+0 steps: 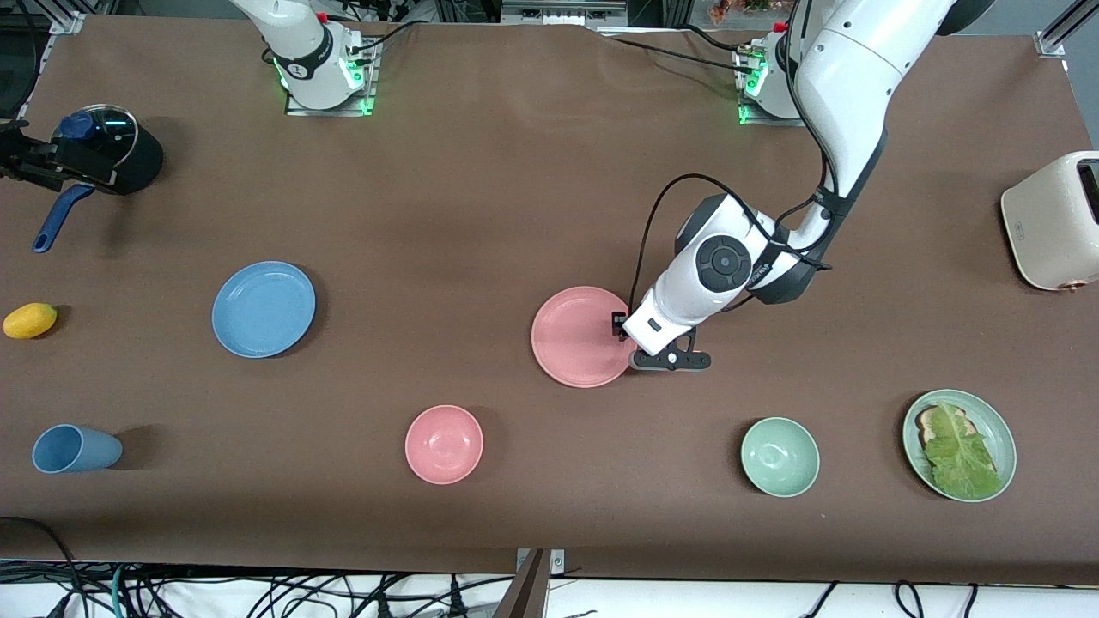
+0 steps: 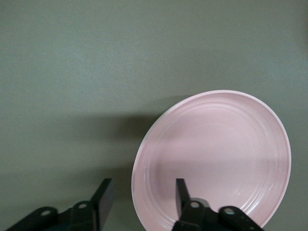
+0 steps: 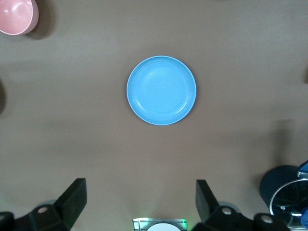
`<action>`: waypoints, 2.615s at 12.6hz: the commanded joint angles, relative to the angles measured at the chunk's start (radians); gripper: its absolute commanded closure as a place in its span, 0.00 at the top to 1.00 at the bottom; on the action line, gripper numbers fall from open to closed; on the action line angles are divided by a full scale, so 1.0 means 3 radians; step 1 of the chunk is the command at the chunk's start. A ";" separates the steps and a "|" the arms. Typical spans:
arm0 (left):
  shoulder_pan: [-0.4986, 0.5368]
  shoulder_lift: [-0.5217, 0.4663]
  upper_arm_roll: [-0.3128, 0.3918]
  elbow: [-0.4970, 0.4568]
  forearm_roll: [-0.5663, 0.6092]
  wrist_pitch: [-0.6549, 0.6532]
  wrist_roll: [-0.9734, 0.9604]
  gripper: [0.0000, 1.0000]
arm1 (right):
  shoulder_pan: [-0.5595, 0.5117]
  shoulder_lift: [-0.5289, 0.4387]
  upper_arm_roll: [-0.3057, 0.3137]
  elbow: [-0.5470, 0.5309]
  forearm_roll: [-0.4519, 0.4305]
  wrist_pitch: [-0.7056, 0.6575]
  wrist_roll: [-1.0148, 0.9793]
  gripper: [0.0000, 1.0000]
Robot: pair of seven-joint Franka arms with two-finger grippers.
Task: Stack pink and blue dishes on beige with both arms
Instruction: 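Lower the pink plate onto the beige plate and open the left gripper, then withdraw the left gripper while the right gripper reaches the blue plate, then close the right gripper on the blue plate rim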
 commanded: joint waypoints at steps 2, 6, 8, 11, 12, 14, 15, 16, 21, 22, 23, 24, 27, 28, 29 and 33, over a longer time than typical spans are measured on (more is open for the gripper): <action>0.0146 -0.0184 0.0037 0.0043 0.0169 -0.0239 0.0346 0.99 | -0.0016 -0.0020 0.0015 0.0044 0.0024 -0.0040 -0.0058 1.00; 0.0381 -0.0286 0.0042 0.0471 0.0169 -0.0980 0.0941 1.00 | -0.0016 -0.0009 0.0005 0.0064 -0.0007 -0.0030 -0.0052 1.00; 0.0458 -0.0358 0.0088 0.0625 0.0174 -0.1266 0.1190 1.00 | -0.0021 0.0001 0.0000 0.0054 -0.0078 -0.0015 -0.0052 1.00; 0.0825 -0.0409 0.0083 0.0840 0.0159 -0.1599 0.1747 1.00 | -0.0006 0.0210 0.0010 0.0039 -0.0247 0.0021 -0.0022 1.00; 0.0928 -0.0425 0.0088 0.0932 0.0154 -0.1706 0.1972 1.00 | 0.0014 0.0256 0.0025 0.0023 -0.0404 0.0021 -0.0022 1.00; 0.1046 -0.0552 0.0133 0.1004 0.0133 -0.1906 0.2122 1.00 | 0.0015 0.0414 0.0041 -0.0094 -0.0467 0.0112 -0.0032 1.00; 0.1067 -0.0639 0.0220 0.1004 0.0118 -0.1988 0.2148 1.00 | 0.0010 0.0460 0.0031 -0.0231 -0.0462 0.0392 -0.0052 1.00; 0.1067 -0.0715 0.0352 0.1004 0.0103 -0.2029 0.2254 1.00 | -0.0001 0.0481 0.0026 -0.0420 -0.0457 0.0668 -0.0057 1.00; 0.0950 -0.1048 0.0982 0.0999 -0.0368 -0.2356 0.2460 1.00 | -0.0052 0.0965 -0.0244 -0.1041 0.0103 0.1718 -0.0240 1.00; 0.0889 -0.1099 0.1013 0.0994 -0.0358 -0.2382 0.2455 1.00 | -0.0102 0.1109 -0.0255 -0.1035 0.0217 0.1906 -0.0505 1.00; 0.0827 -0.1135 0.1039 0.0989 -0.0317 -0.2388 0.2450 1.00 | -0.0133 0.1232 -0.0256 -0.1045 0.0243 0.2024 -0.0573 1.00; 0.0781 -0.1166 0.1039 0.0994 -0.0230 -0.2388 0.2450 1.00 | -0.0199 0.1355 -0.0256 -0.1035 0.0304 0.2097 -0.0619 1.00; 0.0735 -0.1370 0.1034 0.0999 -0.0147 -0.2393 0.2460 1.00 | -0.0302 0.1616 -0.0256 -0.1025 0.0754 0.2301 -0.1156 1.00; 0.0735 -0.1396 0.1029 0.0999 -0.0168 -0.2398 0.2460 1.00 | -0.0307 0.1677 -0.0256 -0.1025 0.0765 0.2342 -0.1187 0.99; 0.0735 -0.1477 0.1029 0.0974 -0.0168 -0.2408 0.2470 1.00 | -0.0328 0.1729 -0.0256 -0.1005 0.0765 0.2434 -0.1218 0.99; 0.0735 -0.1606 0.1024 0.0933 -0.0173 -0.3000 0.2455 1.00 | -0.0348 0.1836 -0.0245 -0.0984 0.0806 0.2460 -0.1290 0.62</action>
